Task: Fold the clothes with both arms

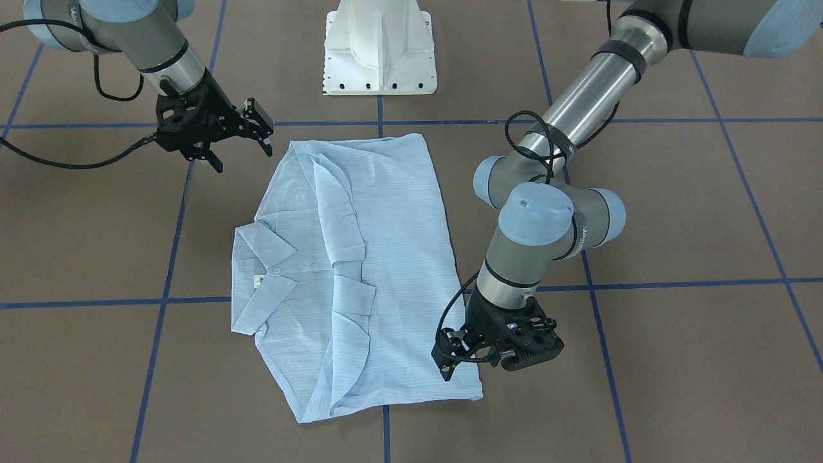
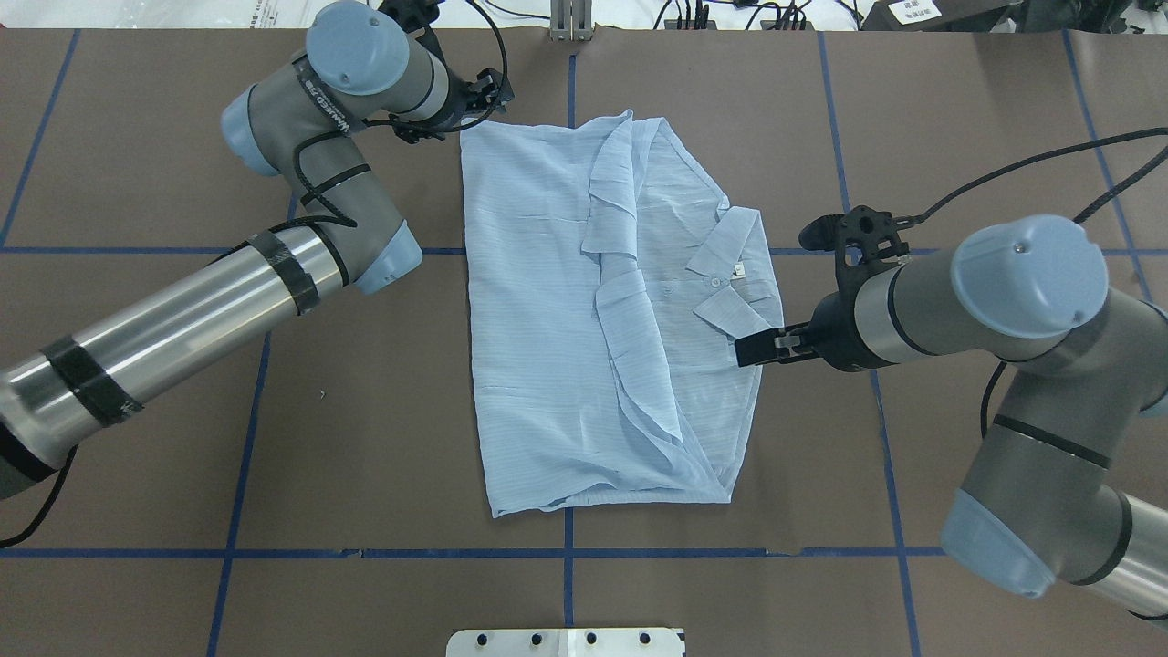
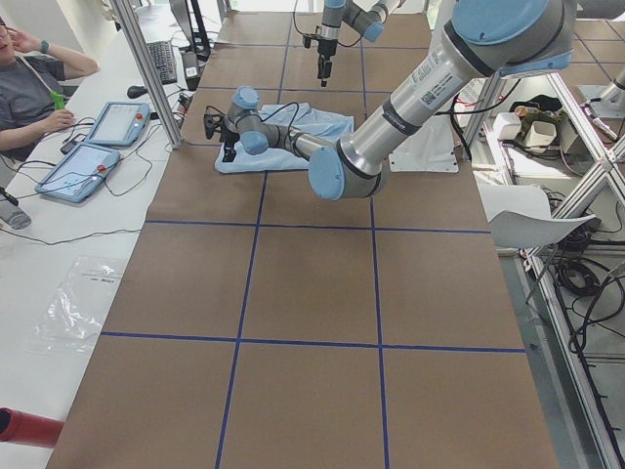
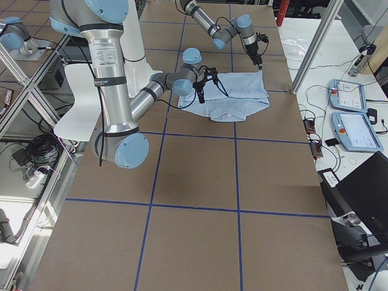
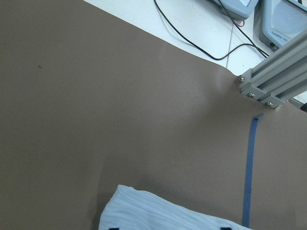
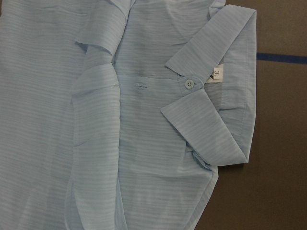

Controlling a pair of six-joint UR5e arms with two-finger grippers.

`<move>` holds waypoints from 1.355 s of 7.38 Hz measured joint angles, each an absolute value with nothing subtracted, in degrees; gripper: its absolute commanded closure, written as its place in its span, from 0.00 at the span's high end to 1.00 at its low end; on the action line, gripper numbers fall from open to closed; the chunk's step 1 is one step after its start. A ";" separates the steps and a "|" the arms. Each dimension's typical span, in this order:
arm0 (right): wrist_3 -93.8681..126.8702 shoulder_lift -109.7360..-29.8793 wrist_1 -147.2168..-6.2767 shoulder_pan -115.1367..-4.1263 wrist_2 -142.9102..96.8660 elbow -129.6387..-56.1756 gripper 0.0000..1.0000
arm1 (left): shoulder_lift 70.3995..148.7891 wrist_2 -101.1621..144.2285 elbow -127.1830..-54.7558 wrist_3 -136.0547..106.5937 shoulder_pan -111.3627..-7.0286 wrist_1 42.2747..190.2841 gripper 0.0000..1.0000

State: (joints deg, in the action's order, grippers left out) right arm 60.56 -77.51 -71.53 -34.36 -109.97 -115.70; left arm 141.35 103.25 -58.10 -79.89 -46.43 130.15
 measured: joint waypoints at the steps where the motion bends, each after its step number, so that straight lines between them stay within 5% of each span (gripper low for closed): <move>1: 60.54 -75.51 -72.27 -32.48 -107.44 -114.08 1.00 | 136.94 104.69 -65.69 -77.99 -46.74 125.68 1.00; 5: 59.73 -62.60 -85.09 -21.14 -91.89 -107.87 1.00 | 123.09 108.28 -93.42 -74.56 -46.59 110.27 1.00; 10: 54.15 -61.26 -86.80 -16.56 -86.62 -103.77 1.00 | 122.23 109.11 -94.37 -74.85 -45.84 109.64 1.00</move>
State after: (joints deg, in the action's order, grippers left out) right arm 54.15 -61.26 -86.80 -16.56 -86.62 -103.77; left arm 122.23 109.11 -94.37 -74.85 -45.84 109.64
